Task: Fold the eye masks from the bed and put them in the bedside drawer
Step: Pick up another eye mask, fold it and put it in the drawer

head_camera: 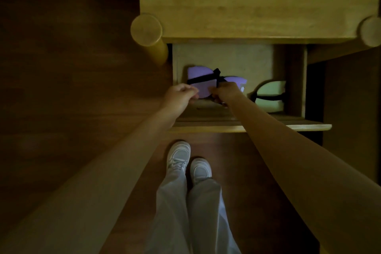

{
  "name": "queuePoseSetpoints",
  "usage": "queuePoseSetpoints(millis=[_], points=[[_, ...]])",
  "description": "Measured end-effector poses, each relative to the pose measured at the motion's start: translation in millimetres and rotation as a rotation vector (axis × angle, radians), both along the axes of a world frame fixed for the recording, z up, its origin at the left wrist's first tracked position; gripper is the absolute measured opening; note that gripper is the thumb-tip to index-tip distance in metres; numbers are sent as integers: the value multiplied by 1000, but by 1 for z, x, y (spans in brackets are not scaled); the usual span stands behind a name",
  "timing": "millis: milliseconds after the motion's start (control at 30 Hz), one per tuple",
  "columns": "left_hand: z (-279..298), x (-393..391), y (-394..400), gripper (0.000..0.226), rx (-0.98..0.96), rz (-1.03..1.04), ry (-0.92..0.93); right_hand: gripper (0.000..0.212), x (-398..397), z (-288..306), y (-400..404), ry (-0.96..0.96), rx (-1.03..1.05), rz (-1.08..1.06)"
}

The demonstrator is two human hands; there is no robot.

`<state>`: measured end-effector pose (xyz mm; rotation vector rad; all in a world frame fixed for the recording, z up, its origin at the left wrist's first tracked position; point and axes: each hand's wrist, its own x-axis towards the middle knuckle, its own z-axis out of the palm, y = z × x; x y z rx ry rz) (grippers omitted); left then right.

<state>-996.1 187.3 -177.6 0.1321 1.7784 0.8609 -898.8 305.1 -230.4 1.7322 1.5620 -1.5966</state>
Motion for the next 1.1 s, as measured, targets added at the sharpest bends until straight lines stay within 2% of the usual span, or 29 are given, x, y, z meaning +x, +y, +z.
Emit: queuePoseSetpoints(millis=[100,200,400,500,600,800,867,1000,1100], points=[[-4,0,-3,24,-4,17,-11,21,-4,-14,-8,-103,-36,170],[-7,2,-4,24,-20,-3,-24,12,-3,-21,-15,-166,-62,188],[-1,2,4,20,-1,-22,11,2,1,-7,-2,-68,-37,96],[17,1,13,18,9,-28,25,16,6,18,12,61,16,76],[48,2,21,20,20,-47,43,5,12,57,21,157,45,50],[170,2,33,19,150,-101,151,10,30,190,21,345,77,-39],[230,1,33,18,204,-118,203,18,37,250,19,403,107,-44],[368,-4,26,16,317,-193,340,11,55,393,19,500,273,21],[475,-15,22,9,521,-227,489,12,65,506,20,633,487,54]])
